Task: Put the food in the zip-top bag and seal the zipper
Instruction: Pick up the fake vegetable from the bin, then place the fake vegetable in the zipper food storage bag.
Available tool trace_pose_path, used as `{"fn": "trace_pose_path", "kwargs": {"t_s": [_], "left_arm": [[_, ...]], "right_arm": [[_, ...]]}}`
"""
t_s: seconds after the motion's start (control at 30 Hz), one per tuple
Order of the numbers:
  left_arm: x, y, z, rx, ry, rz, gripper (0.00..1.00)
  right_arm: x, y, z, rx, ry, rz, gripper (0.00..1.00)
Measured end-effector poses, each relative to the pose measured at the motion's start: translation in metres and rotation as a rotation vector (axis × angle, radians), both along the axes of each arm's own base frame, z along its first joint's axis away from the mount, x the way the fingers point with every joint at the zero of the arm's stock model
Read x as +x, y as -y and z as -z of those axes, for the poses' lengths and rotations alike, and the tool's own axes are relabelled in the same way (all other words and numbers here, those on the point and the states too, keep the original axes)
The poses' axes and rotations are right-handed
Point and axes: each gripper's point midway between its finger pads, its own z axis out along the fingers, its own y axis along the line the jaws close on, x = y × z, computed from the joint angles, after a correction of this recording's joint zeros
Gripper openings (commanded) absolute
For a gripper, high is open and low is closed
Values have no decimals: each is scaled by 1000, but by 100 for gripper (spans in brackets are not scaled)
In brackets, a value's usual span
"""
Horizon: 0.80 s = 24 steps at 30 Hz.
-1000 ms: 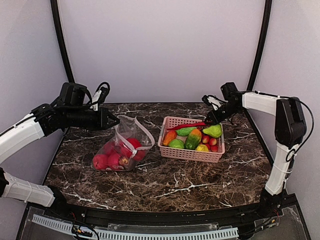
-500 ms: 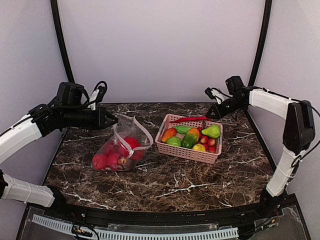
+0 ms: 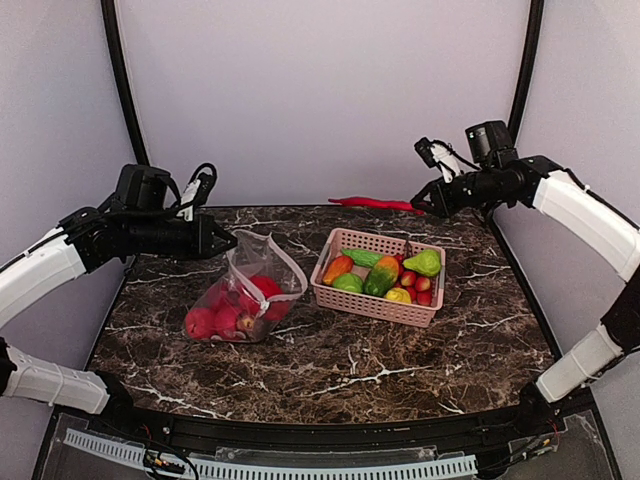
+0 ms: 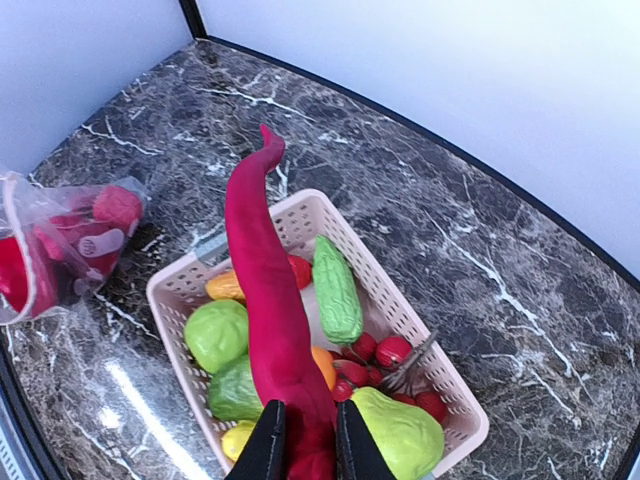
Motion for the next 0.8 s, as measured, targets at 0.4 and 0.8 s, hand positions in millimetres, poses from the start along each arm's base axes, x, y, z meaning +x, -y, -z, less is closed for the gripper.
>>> {"fn": "trace_pose_path", "kwargs": {"t_s": [0.4,0.8], "left_arm": [[13,12,8,8,-24,10,1],[15,17,8,-8,-28,32,1]], "right_arm": [[-120,-75,-53,189,-28,-288,16],[-176,-94,-36,204,-177,-393,17]]}}
